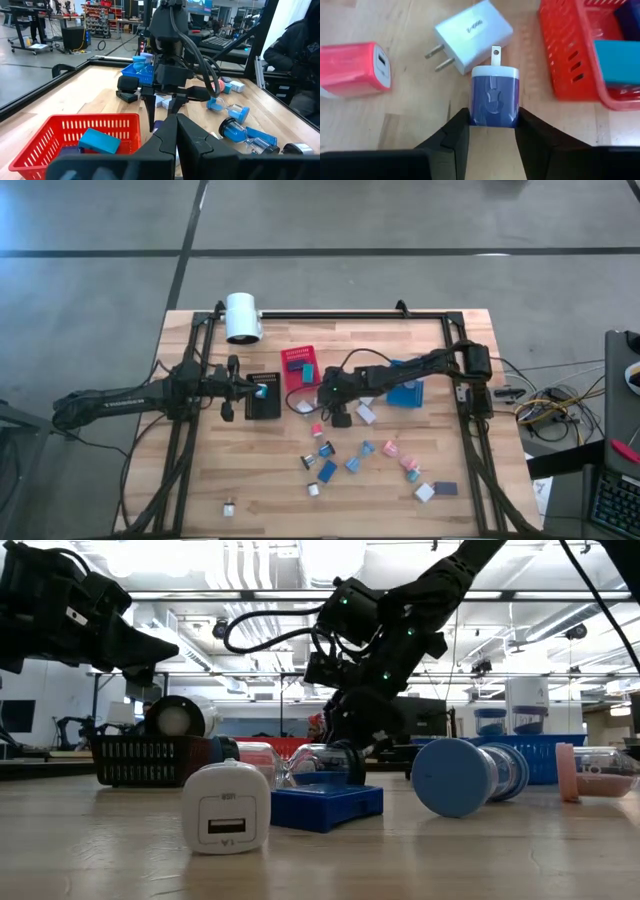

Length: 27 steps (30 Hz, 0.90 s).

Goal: Pick & Place Office items
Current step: Put the violet charger adapter into the black bin

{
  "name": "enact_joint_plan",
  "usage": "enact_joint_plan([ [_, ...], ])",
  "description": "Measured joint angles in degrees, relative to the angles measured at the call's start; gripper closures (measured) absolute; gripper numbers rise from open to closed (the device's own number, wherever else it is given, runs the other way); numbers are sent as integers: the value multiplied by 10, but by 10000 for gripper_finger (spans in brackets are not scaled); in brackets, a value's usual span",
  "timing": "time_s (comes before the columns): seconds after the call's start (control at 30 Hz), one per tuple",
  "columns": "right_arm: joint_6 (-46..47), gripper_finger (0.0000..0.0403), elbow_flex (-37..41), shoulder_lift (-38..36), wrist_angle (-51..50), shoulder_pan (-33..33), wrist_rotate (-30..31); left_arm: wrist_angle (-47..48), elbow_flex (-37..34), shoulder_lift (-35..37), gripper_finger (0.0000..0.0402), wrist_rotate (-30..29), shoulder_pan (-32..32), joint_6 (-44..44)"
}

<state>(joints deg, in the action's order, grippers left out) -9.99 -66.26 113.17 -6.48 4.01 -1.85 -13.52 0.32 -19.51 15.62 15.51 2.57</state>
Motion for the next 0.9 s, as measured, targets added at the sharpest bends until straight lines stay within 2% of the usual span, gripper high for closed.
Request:
enact_joint_plan([
  [0.1, 13, 280, 0, -2, -2, 0, -3, 0, 0, 0, 390, 0, 0, 0],
  [0.3, 21, 224, 0, 0, -5, 0, -7, 0, 0, 0, 390, 0, 0, 0],
  [0.43, 24, 230, 0, 3, -8, 0, -31, 0, 0, 0, 390, 0, 0, 0],
  [0.67, 39, 248, 0, -1, -4, 0, -33, 0, 0, 0, 390, 0, 0, 0],
  [0.9, 54, 237, 0, -2, -3, -1, -33, 0, 0, 0, 390, 0, 0, 0],
])
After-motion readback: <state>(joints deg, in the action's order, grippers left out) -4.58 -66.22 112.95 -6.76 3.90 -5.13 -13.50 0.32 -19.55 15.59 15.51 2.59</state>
